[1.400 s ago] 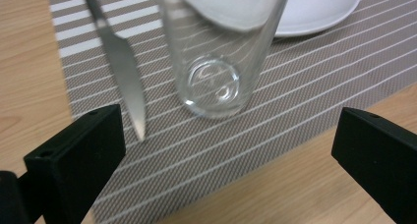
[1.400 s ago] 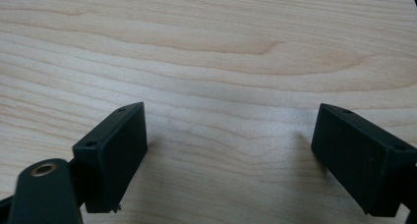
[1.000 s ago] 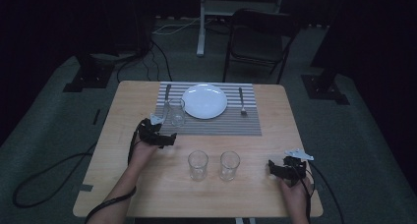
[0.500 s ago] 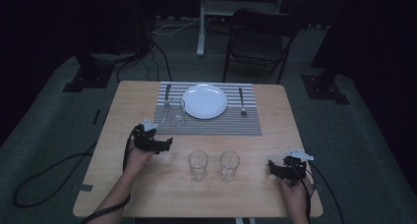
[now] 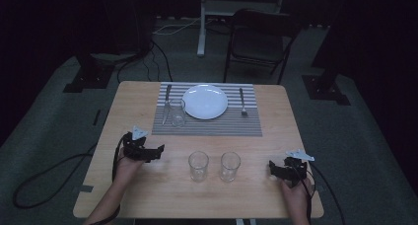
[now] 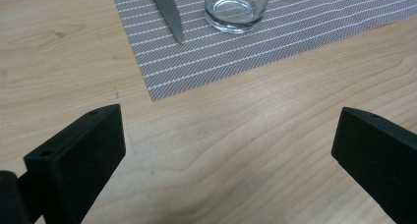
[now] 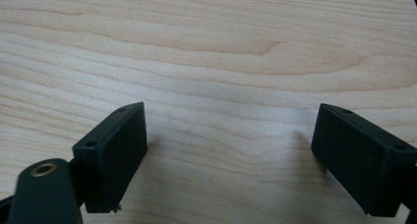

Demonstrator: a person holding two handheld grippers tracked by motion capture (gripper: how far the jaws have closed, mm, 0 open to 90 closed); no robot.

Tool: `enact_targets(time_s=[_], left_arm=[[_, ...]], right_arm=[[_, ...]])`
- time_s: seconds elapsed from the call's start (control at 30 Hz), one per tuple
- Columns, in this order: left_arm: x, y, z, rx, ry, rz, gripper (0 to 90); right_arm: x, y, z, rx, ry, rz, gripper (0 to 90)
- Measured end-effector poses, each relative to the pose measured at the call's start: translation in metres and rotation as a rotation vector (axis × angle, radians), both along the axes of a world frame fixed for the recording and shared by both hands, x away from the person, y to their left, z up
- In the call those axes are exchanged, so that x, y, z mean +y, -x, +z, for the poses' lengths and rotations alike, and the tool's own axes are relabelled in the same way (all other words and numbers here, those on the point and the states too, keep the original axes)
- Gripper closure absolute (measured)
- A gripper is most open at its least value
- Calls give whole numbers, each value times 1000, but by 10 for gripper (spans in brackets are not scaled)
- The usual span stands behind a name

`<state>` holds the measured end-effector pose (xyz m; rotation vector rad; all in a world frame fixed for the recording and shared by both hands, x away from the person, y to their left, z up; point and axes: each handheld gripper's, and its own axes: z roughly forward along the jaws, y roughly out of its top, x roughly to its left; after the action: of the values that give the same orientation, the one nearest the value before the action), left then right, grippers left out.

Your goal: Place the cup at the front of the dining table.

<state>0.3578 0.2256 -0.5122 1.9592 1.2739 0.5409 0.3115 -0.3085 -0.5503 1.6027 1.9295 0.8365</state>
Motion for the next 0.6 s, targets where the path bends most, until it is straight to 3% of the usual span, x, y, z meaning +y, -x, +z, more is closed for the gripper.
enact_targets(time_s=[0.2,0.6], left_arm=[[8,8,1,-6,-3,7,2],[26,34,-6,-9,30,42,2]], right_arm=[[0,0,0,0,0,0,134],[0,0,0,0,0,0,134]])
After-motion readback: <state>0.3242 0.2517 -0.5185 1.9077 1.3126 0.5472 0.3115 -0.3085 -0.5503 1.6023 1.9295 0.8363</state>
